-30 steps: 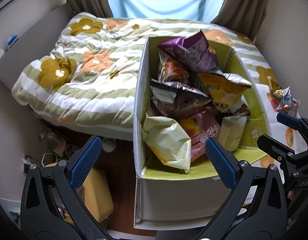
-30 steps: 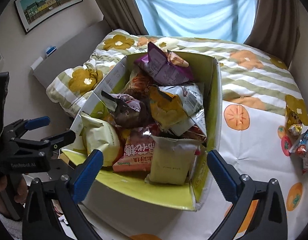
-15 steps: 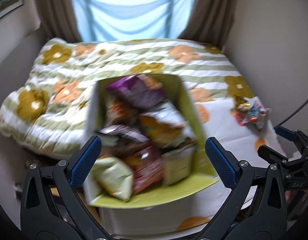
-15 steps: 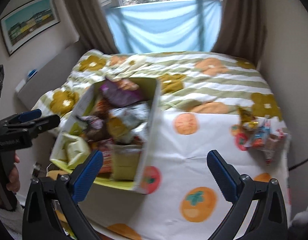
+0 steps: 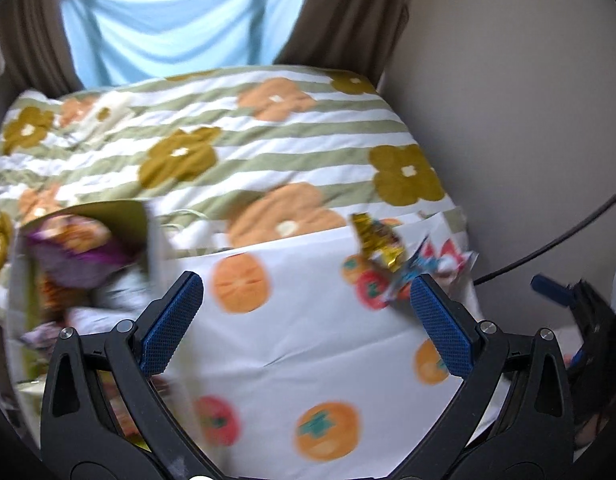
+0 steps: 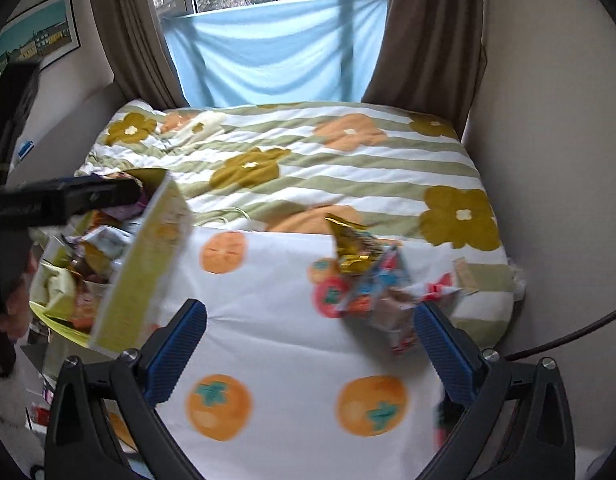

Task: Organize snacks
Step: 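Move both tools back over the last two snacks, then grasp the gold chocolate bag with the left tool while the right tool grasps the Shrimp Flakes bag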

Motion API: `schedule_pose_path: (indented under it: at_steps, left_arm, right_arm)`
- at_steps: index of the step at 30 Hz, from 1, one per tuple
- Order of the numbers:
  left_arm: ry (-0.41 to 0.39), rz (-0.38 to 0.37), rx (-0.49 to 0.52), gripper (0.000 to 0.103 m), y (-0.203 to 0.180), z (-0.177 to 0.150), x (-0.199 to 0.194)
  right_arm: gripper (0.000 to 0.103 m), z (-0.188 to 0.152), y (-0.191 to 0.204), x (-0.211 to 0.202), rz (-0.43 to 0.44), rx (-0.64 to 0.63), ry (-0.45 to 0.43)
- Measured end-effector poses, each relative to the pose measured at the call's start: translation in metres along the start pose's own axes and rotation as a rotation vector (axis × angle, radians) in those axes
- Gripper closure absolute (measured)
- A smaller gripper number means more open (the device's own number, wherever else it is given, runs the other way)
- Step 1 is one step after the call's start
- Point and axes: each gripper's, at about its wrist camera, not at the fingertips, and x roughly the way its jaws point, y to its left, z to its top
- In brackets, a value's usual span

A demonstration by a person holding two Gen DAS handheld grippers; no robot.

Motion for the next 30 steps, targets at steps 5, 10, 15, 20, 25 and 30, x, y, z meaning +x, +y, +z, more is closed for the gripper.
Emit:
schedule_pose_path:
  at_steps: [5, 10, 15, 20, 25, 30]
  left_arm:
    - [0.062, -0.039, -0.068, 0.0, -0.037, 0.031, 0.062]
    - [0.144, -0.058, -0.105, 0.0, -0.058, 0.051, 0.131]
    - [0.24, -0.03, -0.061, 0.0, -0.078, 0.058, 0.197]
    - [0.312, 0.03, -0.024, 0.0, -0.091, 0.06, 0.253]
    - [0.366, 0.093, 0.02, 0.0, -0.095, 0.054, 0.289]
    - [0.402, 0.127, 0.087, 0.0, -0.095, 0.042, 0.306]
  right_arm:
    - [0.0, 0.002, -0.041, 0.024, 0.01, -0.039, 0.029]
    - [0.0, 0.001, -0.059, 0.055, 0.002, -0.083, 0.059]
    - [0.0, -0.003, -0.076, 0.081, 0.01, -0.079, 0.083]
    - [0.0, -0.004, -0.082, 0.105, 0.021, -0.099, 0.131]
    - [0.0, -0.003, -0.08, 0.12, 0.007, -0.179, 0.152]
    - [0.0, -0.002, -0.085, 0.132, 0.03, -0.181, 0.167]
